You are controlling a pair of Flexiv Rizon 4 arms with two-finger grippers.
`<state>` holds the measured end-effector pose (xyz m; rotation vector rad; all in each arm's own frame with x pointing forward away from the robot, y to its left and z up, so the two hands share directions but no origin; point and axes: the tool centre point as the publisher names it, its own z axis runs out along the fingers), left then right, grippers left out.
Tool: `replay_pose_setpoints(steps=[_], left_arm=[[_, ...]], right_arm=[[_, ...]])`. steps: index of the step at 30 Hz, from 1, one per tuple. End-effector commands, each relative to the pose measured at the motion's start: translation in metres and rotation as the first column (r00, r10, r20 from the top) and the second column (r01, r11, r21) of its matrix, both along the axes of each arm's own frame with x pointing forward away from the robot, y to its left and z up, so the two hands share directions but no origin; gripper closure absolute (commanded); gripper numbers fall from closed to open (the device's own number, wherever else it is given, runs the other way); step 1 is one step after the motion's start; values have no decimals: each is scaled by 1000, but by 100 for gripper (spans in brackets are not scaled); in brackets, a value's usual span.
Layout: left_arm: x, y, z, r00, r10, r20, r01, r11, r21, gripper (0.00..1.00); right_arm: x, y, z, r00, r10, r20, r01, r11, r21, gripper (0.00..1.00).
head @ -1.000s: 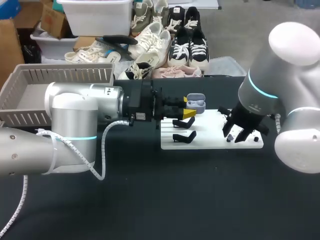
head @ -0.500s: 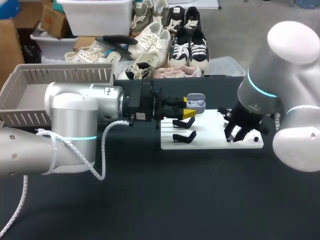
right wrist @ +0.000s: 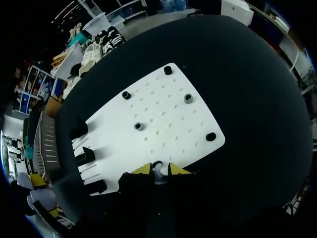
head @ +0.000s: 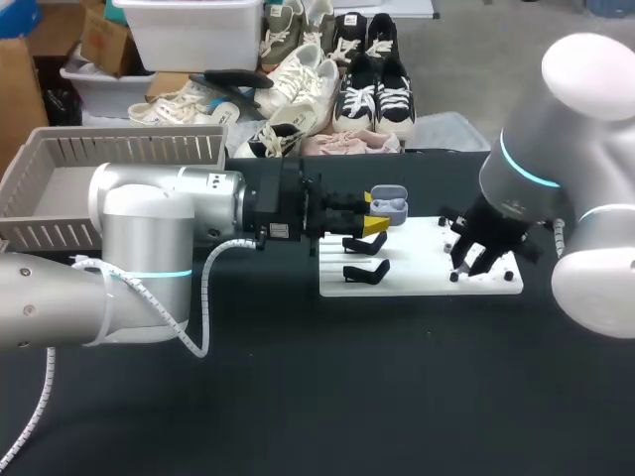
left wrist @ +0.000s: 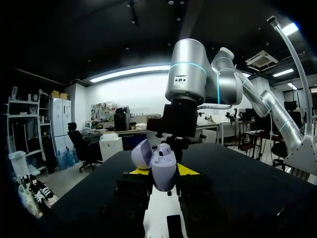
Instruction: Pick up each earbud case from the left stands, insert the matching earbuds, close the lid, and place the case in the box.
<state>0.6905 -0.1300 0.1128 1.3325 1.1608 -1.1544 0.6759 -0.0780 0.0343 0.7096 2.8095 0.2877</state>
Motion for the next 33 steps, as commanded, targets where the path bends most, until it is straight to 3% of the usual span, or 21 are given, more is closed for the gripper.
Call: replay_pose_setpoints(steps=[1, 7, 15, 23, 33], left_arm=[[1, 0, 0, 1000, -2, 0, 2, 1000, -1, 100], [1, 0, 0, 1000, -2, 0, 2, 1000, -1, 100], [1, 0, 0, 1000, -2, 0, 2, 1000, -1, 100], [1, 0, 0, 1000, -2, 0, 2, 1000, -1, 100], [1, 0, 0, 1000, -2, 0, 2, 1000, -1, 100]], right_arm=[[-12, -7, 8, 1000, -8, 21, 7, 1000, 5, 100], [-18, -14, 35, 999, 9, 36, -10, 999, 37, 100], [-26, -15, 90, 981, 196, 4, -195, 979, 51, 100], [-33, -3, 136, 930, 365, -46, -365, 931, 6, 100], [-39, 44, 176, 857, 515, -19, -515, 854, -71, 100]])
